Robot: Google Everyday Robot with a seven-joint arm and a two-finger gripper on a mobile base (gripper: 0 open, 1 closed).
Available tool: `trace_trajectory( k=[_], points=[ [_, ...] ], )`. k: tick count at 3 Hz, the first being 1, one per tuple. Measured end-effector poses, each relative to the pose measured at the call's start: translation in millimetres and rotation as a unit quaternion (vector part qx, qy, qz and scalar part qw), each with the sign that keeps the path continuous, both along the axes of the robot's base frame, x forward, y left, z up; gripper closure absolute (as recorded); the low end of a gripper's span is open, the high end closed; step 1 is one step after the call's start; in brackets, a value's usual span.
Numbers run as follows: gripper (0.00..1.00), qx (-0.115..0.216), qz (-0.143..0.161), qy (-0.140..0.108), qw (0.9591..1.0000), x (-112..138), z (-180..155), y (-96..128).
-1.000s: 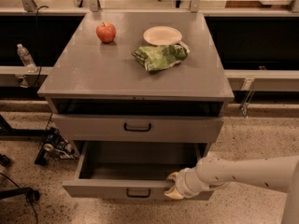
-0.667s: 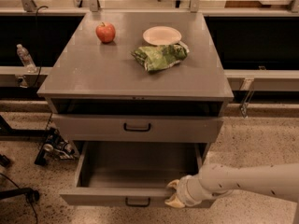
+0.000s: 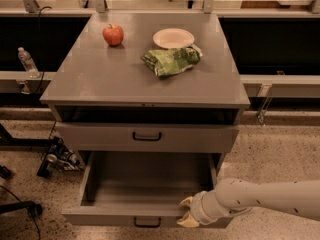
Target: Open middle drawer
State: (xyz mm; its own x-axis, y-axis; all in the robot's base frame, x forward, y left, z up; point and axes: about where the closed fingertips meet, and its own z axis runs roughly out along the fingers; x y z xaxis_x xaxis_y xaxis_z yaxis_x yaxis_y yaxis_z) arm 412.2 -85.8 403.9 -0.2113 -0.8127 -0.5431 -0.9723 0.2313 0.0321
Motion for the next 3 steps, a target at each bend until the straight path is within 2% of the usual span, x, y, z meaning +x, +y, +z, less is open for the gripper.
trace_trajectory(
  k=[3],
  points=[
    [0.28, 0.001, 0.002, 0.002, 1.0000, -2.0, -1.7, 2.3]
  ],
)
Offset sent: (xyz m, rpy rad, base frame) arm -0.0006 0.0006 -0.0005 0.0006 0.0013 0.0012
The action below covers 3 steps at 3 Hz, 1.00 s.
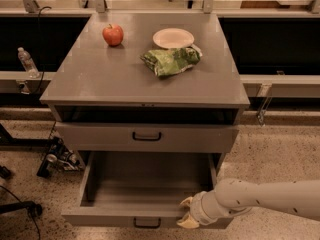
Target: Open middle drawer
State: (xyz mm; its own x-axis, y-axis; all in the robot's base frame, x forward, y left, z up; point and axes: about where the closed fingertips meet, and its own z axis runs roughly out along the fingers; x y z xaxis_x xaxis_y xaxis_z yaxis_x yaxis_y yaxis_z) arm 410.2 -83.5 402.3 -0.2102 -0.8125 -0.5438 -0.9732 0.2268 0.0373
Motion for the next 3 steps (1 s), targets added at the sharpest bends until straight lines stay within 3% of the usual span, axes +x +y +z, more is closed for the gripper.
trace_trajectory(
  k=[1, 3],
  points=[
    [0.04, 0.000, 0.001, 0.001, 1.0000, -0.7, -0.6, 0.9],
    [0.00, 0.005, -0.001, -0.011, 0.9999, -0.1, 9.8, -3.8]
  ],
)
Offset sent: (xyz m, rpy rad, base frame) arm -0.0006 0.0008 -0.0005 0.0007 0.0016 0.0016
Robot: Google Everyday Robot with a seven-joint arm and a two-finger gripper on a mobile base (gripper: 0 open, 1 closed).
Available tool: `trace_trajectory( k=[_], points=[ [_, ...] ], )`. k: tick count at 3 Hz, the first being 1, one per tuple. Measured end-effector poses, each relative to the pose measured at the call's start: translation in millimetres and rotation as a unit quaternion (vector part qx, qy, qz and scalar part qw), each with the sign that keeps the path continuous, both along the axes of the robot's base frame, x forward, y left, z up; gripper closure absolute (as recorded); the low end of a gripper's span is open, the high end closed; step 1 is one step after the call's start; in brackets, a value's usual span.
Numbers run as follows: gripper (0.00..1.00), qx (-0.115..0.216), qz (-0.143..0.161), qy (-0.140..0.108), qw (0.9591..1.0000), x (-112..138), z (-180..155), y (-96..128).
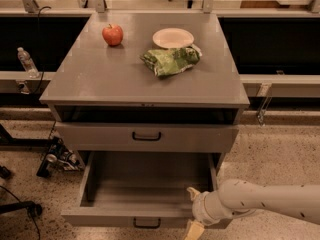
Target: Open middle drawer
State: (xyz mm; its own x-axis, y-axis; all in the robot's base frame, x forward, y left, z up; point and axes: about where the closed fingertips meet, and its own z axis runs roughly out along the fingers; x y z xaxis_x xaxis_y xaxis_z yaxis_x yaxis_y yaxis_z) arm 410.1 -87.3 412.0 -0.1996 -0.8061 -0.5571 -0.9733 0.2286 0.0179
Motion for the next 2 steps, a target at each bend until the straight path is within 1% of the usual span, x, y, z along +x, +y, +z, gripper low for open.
trace_trajectory(
  k=[1, 2],
  points=[
    [0.00, 0.017, 0.000, -0.028, 0.9995, 3.9, 29.6, -18.8],
    [0.00, 0.025, -0.008, -0.052, 0.9983, 3.5, 53.6, -41.7]
  ],
)
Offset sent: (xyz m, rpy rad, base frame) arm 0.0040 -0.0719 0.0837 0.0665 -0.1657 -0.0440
